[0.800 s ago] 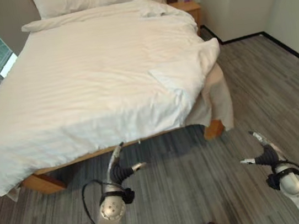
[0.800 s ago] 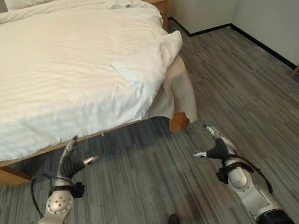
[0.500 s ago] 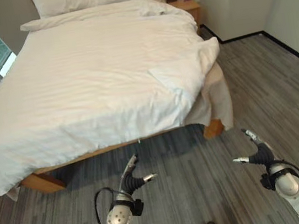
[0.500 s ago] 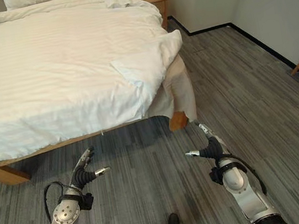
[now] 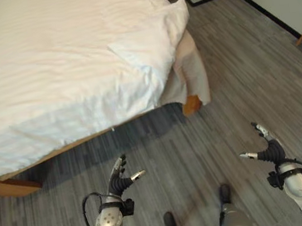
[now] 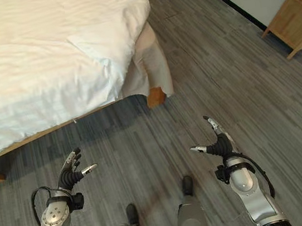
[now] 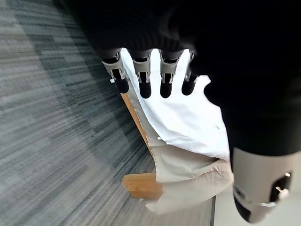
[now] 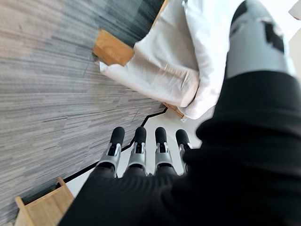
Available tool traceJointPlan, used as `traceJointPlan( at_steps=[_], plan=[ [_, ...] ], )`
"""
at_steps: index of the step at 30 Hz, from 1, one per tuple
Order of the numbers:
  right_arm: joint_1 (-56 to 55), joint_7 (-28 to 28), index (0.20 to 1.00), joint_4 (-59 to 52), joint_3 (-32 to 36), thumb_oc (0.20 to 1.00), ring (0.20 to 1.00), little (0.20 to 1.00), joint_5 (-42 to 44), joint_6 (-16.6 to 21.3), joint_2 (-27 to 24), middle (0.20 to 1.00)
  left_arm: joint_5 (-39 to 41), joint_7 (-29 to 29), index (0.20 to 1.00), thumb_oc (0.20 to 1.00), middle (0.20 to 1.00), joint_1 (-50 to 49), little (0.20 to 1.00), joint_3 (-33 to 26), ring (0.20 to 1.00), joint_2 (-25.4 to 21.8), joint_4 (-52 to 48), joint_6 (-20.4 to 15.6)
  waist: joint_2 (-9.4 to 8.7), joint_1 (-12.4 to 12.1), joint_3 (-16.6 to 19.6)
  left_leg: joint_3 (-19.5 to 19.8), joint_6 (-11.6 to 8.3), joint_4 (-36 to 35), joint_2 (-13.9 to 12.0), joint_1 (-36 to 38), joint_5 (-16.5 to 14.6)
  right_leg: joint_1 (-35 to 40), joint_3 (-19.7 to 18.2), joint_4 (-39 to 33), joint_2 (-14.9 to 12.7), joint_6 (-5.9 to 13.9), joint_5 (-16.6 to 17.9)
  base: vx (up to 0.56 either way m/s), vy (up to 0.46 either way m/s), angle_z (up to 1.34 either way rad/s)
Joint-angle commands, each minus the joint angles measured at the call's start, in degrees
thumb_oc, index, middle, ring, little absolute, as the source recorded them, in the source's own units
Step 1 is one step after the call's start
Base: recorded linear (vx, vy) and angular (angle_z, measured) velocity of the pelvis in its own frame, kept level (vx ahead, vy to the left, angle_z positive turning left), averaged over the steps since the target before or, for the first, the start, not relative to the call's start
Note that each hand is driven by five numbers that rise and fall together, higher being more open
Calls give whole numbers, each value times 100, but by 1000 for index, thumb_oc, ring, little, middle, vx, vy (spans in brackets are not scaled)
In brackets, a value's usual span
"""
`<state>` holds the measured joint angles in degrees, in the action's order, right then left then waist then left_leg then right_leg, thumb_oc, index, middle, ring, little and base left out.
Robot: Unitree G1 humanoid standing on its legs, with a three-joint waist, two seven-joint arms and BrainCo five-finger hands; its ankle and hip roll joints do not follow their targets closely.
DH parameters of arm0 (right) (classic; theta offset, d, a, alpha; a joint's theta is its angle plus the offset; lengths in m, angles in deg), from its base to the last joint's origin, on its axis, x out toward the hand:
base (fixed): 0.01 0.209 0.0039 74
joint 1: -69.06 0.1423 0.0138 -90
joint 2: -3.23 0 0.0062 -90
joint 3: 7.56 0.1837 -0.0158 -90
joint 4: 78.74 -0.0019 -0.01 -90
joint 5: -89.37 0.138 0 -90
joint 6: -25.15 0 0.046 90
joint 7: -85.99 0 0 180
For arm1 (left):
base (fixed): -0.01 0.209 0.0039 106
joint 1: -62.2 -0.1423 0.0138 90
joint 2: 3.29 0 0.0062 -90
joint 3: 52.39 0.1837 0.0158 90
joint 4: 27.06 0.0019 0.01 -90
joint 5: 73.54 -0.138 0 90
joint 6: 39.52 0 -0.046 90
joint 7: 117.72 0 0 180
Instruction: Making the bed.
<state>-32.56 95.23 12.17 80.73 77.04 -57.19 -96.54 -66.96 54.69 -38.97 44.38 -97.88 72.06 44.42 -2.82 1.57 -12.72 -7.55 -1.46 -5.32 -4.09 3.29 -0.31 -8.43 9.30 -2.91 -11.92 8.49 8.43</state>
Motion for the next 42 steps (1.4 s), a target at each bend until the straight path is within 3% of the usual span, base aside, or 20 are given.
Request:
traceJointPlan(
  at_steps=[1,4,6,8,9,11,15,18,20,23,25,28,29,31,33,34,35,38,39,42],
  plan=[
    [243,175,1000,-309,157,1000,1000,1000,321,206,-297,1000,203,-35,1000,1000,1000,-16,1000,-83,1000,-28,-460,-235,272,-67,59,463,-268,1624,-828,-342,23,120,233,443,601,-393,-860,133,-391,1],
    [397,238,1000,-284,98,1000,1000,1000,314,172,-505,1000,262,-81,1000,1000,1000,229,1000,58,1000,-44,-545,-229,145,-244,-303,741,-100,2896,-711,-1226,378,519,424,135,685,-648,-964,111,-359,-16],
    [437,247,1000,-277,121,1000,1000,1000,303,140,-544,1000,247,-97,1000,1000,1000,287,1000,92,1000,-37,-552,-227,112,-277,-366,778,-96,3094,-593,-1440,315,620,452,33,670,-658,-994,126,-213,-19],
    [533,222,1000,-274,137,1000,1000,1000,141,64,-663,1000,352,-122,1000,1000,1000,318,1000,78,1000,16,-684,-293,56,-452,-323,856,-115,3048,77,-1958,-112,832,412,-122,631,-592,-1076,270,-88,4],
    [533,223,1000,-273,136,1000,1000,1000,140,64,-662,1000,353,-121,1000,1000,1000,315,1000,77,1000,15,-686,-291,54,-453,-320,852,-110,3052,81,-1959,-119,833,410,-126,627,-587,-1077,392,-83,-5],
    [516,186,1000,-290,159,1000,1000,1000,33,31,-702,1000,380,-106,1000,1000,1000,262,1000,43,1000,57,-741,-305,12,-507,-232,635,-19,2577,268,-2052,-273,944,406,-161,636,-536,-1159,322,-30,-20],
    [584,275,1000,-127,120,1000,1000,1000,-88,-57,-614,1000,251,-127,1000,1000,1000,300,1000,115,1000,164,-666,-219,141,-578,95,-245,-24,875,423,-2078,483,1470,533,-209,940,-465,-1523,433,4,4],
    [624,287,1000,-67,84,1000,1000,1000,-107,-79,-524,1000,173,-126,1000,1000,1000,279,1000,132,1000,194,-625,-200,124,-645,184,-564,-20,505,436,-2035,825,1688,598,-209,964,-430,-1588,415,55,29],
    [636,253,1000,-65,73,1000,1000,1000,-254,-130,-459,1000,196,-142,1000,1000,1000,203,1000,43,1000,206,-613,-207,48,-729,349,-482,85,420,464,-1842,698,1970,611,-206,877,-322,-1679,394,104,-6],
    [697,354,1000,48,36,1000,1000,1000,-614,-149,-398,1000,173,-153,1000,1000,1000,86,1000,-17,1000,129,-680,-193,-190,-817,508,-283,313,252,633,-1473,600,1929,714,640,606,-69,-1512,425,152,-19],
    [805,379,1000,-114,89,1000,1000,1000,-749,-166,-375,1000,137,-246,1000,1000,1000,104,1000,-116,1000,-52,-828,-161,-261,-760,397,-124,590,90,788,-965,322,1219,620,2640,268,407,-287,299,171,-4],
    [973,447,1000,-287,83,1000,1000,1000,-858,-139,-416,1000,118,-410,1000,1000,1000,165,1000,-217,1000,-123,-939,-202,-102,-622,299,143,678,32,698,-710,236,703,416,3558,298,323,-72,352,99,71],
    [983,466,1000,-329,78,1000,1000,1000,-920,-142,-400,1000,213,-497,1000,1000,1000,220,1000,-258,1000,-113,-943,-227,-23,-549,235,369,665,32,643,-529,114,336,365,3756,216,203,-369,190,13,113],
    [1007,477,1000,-462,101,1000,1000,1000,-991,-144,-427,1000,290,-571,1000,1000,1000,273,1000,-334,1000,-118,-954,-227,4,-521,219,476,614,32,590,-481,79,180,406,3547,141,106,-521,351,-97,154],
    [1096,486,1000,-776,129,1000,1000,1000,-1052,-136,-432,1000,438,-682,1000,1000,1000,317,1000,-542,1000,-140,-1076,-287,35,-433,167,834,421,32,446,-421,43,9,380,2514,151,-30,-781,445,-269,130],
    [1088,529,1000,-883,139,1000,1000,1000,-1179,-151,-440,1000,619,-705,1000,1000,1000,254,1000,-664,1000,-87,-1102,-330,-33,-361,173,1121,297,32,429,-330,-83,23,-175,1074,349,-37,-851,378,-286,94],
    [1070,555,1000,-913,134,1000,1000,1000,-1279,-173,-443,1000,725,-728,1000,1000,1000,210,1000,-776,1000,-60,-1140,-349,-49,-312,164,1296,250,32,405,-278,-151,35,-551,534,439,7,-693,465,-358,109],
    [948,619,1000,-931,170,1000,1000,1000,-1435,-176,-453,1000,828,-734,1000,1000,1000,127,1000,-954,1000,-33,-1254,-419,-81,-293,170,1552,160,32,375,-247,-199,3,-965,78,431,81,-422,211,-205,122],
    [772,633,1000,-845,194,1000,1000,1000,-1537,-146,-438,1000,781,-890,1000,1000,1000,103,1000,-1176,1000,-3,-1231,-495,-94,-366,198,1595,58,32,260,-147,-285,51,-644,3,306,121,-306,237,-291,124],
    [532,552,1000,-827,154,1000,1000,1000,-1526,-108,-311,1000,637,-955,1000,1000,1000,-47,1000,-1398,1000,105,-1405,-536,-120,-317,286,1662,6,32,205,-49,-335,203,-553,-20,298,69,-348,217,-277,85]
  ],
)
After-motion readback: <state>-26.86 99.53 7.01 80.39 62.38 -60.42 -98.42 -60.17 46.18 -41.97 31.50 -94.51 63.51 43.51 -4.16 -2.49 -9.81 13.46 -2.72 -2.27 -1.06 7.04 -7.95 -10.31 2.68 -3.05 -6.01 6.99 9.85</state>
